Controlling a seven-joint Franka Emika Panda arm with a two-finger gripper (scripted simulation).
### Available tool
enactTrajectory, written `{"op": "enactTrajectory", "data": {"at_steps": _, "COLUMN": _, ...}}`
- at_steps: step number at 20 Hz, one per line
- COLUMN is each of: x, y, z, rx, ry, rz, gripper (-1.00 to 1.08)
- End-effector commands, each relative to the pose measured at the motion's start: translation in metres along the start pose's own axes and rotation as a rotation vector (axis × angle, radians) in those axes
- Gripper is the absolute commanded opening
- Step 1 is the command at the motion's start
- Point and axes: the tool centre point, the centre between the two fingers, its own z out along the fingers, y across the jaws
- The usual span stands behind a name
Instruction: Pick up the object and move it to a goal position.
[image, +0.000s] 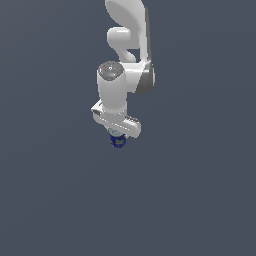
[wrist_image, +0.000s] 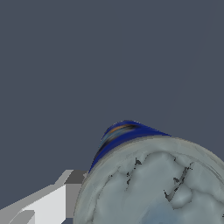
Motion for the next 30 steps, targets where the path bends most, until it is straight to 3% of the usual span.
{"op": "enactTrajectory", "data": {"at_steps": 1, "x": 0.002, "y": -0.002, "z": -0.026, "rx": 0.002, "ry": 0.005, "rz": 0.000, "gripper": -1.00}}
{"op": "enactTrajectory", "data": {"at_steps": 21, "x": 0.013, "y": -0.020, "z": -0.239, "rx": 0.001, "ry": 0.005, "rz": 0.001, "gripper": -1.00}}
{"op": "enactTrajectory", "data": {"at_steps": 30, "x": 0.019, "y": -0.027, "z": -0.303, "rx": 0.001, "ry": 0.005, "rz": 0.000, "gripper": -1.00}}
